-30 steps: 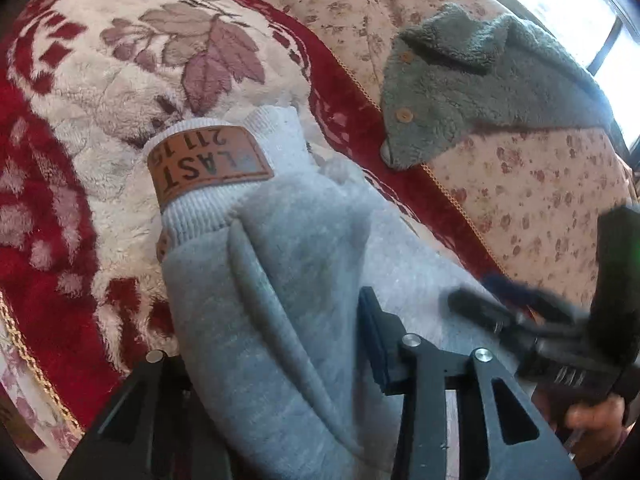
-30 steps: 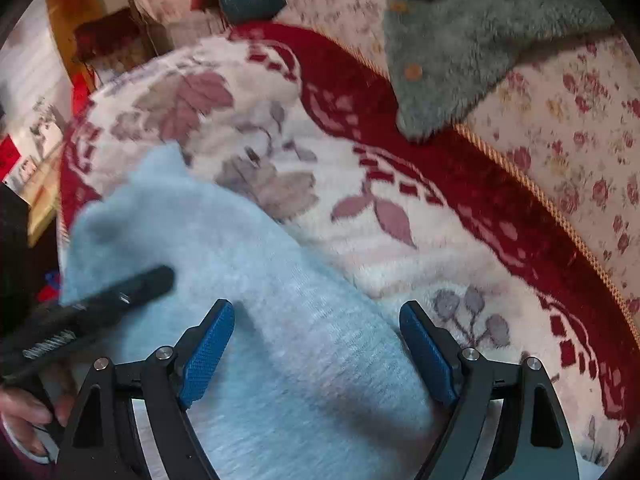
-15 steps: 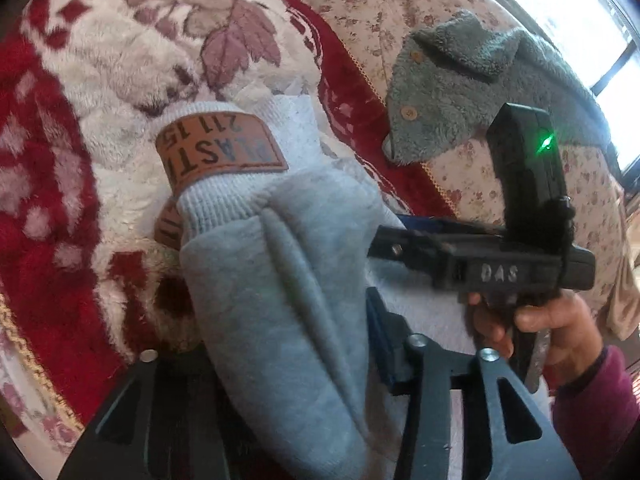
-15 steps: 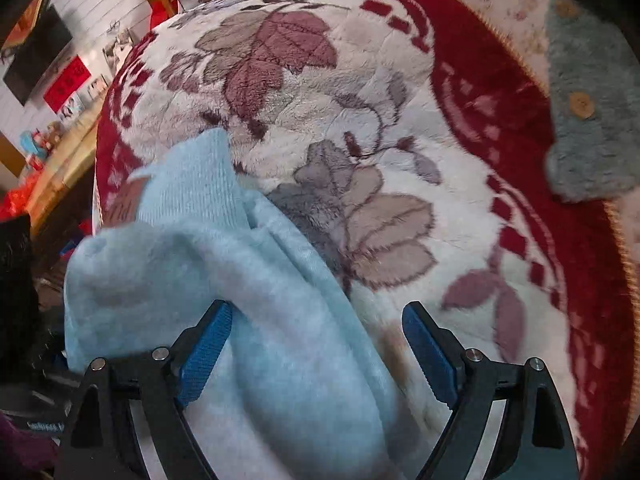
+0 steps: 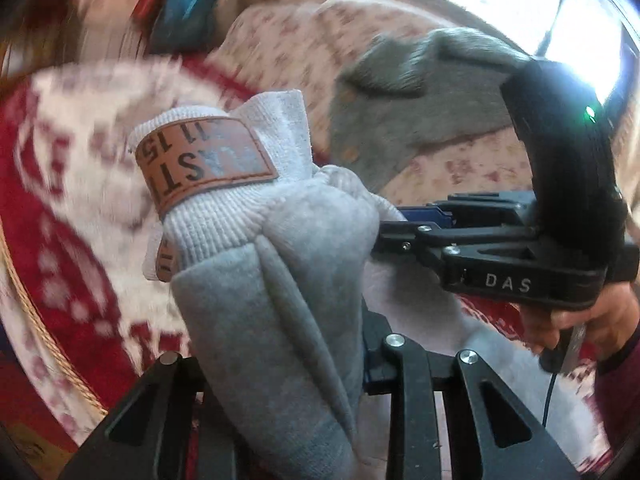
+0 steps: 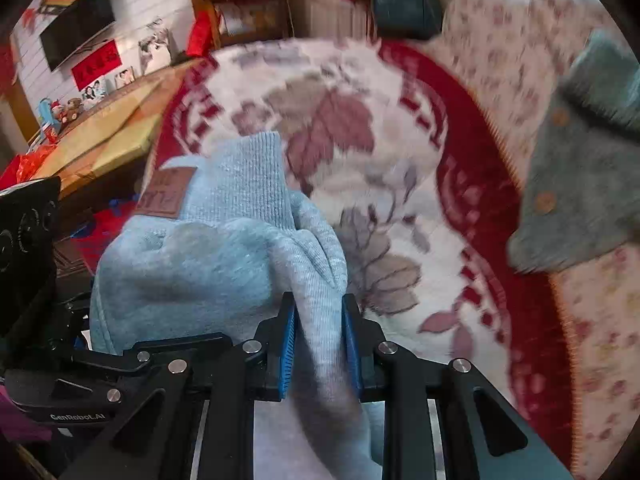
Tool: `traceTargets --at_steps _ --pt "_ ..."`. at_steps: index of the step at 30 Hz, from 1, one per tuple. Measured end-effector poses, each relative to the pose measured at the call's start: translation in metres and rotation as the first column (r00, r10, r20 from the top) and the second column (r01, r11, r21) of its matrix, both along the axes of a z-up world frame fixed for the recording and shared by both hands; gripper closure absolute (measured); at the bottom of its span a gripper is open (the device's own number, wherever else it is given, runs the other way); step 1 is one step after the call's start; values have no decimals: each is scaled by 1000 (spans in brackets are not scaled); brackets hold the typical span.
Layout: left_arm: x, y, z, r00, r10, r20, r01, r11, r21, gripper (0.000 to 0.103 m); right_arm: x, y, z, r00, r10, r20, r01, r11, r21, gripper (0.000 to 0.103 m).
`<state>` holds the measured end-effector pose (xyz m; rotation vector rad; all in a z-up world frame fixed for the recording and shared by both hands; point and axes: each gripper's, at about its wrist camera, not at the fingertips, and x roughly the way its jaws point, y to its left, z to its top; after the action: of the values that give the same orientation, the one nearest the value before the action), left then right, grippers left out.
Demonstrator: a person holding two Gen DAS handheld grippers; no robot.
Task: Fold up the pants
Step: 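Lift the waistband with the right gripper and fold it over toward the leg hems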
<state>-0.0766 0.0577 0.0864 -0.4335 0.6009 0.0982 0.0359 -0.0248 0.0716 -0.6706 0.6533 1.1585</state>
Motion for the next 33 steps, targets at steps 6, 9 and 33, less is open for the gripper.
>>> traceTargets --at_steps 6,9,33 --pt "-23 -71 45 991 -91 94 76 986 149 76 -28 -61 49 997 -26 76 22 998 57 80" --pt "-31 -118 50 982 -152 109 125 967 223 76 -38 -106 55 995 -70 67 64 994 93 80" --pt "-79 -297 -8 858 -513 4 474 796 377 10 -36 -378 -14 735 -655 -176 677 725 127 30"
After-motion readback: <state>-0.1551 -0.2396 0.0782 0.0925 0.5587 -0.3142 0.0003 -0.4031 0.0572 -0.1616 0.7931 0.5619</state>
